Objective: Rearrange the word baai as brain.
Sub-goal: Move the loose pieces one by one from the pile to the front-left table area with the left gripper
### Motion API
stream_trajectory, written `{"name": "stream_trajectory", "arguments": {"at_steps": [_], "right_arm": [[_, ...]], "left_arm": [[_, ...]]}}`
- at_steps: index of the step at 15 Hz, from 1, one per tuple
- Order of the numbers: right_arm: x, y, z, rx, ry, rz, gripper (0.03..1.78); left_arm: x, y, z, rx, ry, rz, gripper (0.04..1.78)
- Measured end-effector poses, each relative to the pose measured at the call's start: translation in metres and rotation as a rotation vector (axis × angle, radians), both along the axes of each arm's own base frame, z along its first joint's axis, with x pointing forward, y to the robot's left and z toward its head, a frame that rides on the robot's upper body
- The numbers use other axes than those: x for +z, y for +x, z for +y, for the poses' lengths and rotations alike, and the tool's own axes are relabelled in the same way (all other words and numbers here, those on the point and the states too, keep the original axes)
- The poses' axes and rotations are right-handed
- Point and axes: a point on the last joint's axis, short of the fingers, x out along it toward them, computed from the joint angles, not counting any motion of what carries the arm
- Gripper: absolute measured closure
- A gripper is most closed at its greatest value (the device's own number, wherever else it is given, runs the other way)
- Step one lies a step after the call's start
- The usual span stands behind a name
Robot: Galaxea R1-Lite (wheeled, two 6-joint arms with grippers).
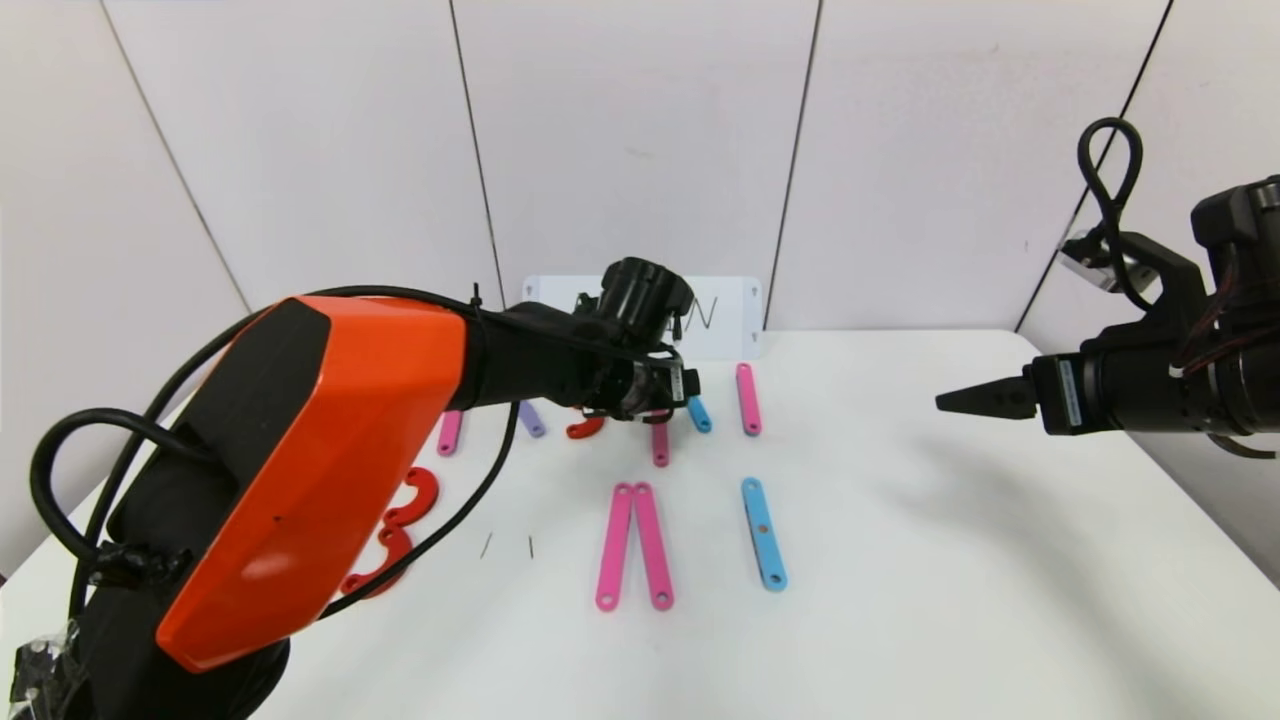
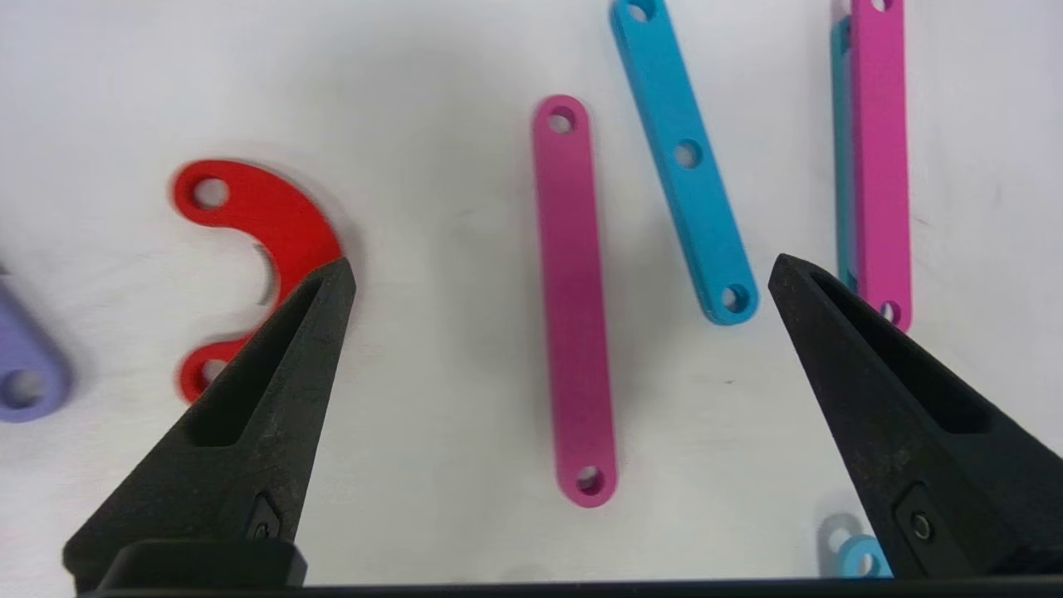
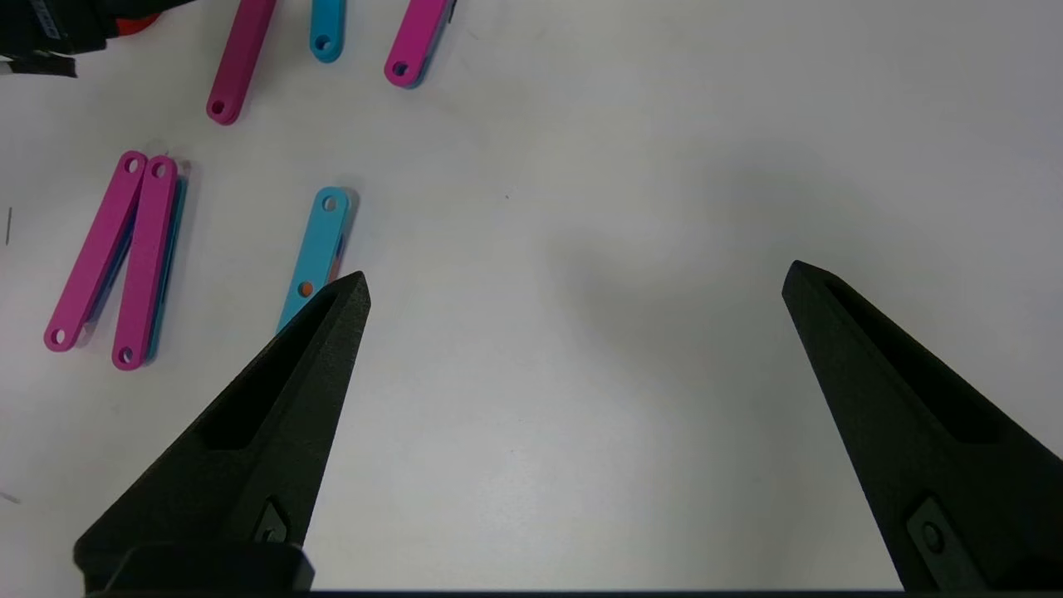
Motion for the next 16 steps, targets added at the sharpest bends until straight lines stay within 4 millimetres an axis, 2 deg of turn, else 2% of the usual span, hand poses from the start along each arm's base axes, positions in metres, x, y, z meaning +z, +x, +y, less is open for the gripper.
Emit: {"name": "stream_trajectory", "arguments": {"at_steps": [4,8,12,16], "right_arm": [[0.0,0.0,0.0,0.0,0.0,0.001,0.07],[-0.001,0.0,0.0,0.0,0.0,0.004,0.07],[-0.002,0.001,0.0,0.0,0.0,0.009,0.07],[-0.004,0.002,0.001,0.002,-0.001,0.014,0.07]], "left_arm": [[0.014,0.009,0.036,0.083,0.046,0.013,0.08],[0.024,0.019,0.087,0.185,0.088,0.085,0.08],[0.025,0.023,0.13,0.26,0.135,0.17,0.08],[0.025,0.028,0.163,0.315,0.157,0.213,0.08]]}}
